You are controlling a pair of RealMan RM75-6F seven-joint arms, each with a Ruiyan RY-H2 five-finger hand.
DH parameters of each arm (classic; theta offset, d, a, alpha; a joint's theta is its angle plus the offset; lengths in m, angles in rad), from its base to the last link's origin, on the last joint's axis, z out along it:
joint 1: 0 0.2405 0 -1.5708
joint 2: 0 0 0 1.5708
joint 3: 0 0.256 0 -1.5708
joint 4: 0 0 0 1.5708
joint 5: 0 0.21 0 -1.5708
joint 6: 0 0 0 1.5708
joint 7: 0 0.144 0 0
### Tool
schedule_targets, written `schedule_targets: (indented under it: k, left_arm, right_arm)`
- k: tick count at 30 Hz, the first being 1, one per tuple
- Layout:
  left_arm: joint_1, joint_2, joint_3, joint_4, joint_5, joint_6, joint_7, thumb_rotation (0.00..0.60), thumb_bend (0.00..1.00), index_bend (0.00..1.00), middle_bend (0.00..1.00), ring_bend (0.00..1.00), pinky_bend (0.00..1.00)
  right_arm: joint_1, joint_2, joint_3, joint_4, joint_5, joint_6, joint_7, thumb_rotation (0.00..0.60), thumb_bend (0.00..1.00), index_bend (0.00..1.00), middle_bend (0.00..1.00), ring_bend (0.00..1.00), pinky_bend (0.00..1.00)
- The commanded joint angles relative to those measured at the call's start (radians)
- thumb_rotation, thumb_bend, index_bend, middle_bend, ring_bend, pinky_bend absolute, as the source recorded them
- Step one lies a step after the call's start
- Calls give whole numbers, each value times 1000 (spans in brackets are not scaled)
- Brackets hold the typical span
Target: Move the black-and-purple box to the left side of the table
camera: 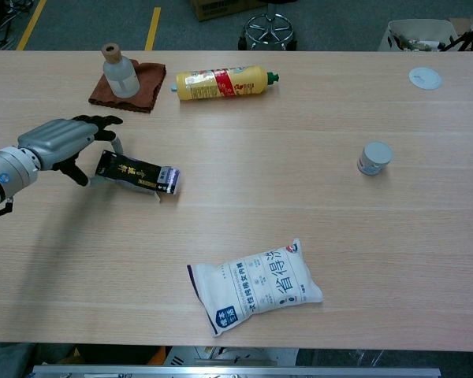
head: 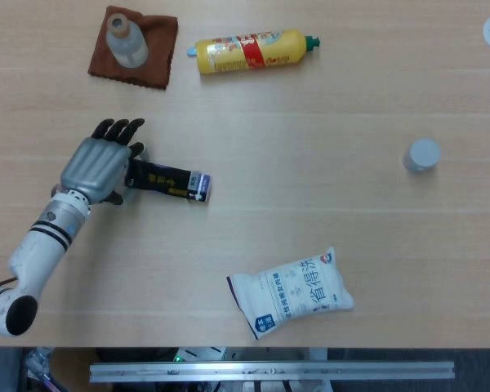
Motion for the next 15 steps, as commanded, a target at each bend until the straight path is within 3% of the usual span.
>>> schedule_targets:
  k: [1,15]
  left_arm:
    - [-3,45,8,-51,-2,27,70,600,309,437,0,0,46]
    - [-7,185,36,-232,-1,144,344,600,309,437,0,0,46]
  right_arm:
    - [1,0,1,-2,-1,1,-1,600,228,311,221,150,222]
    - [4,4,2,-15,-9,5,-17,600,228,311,221,150,222]
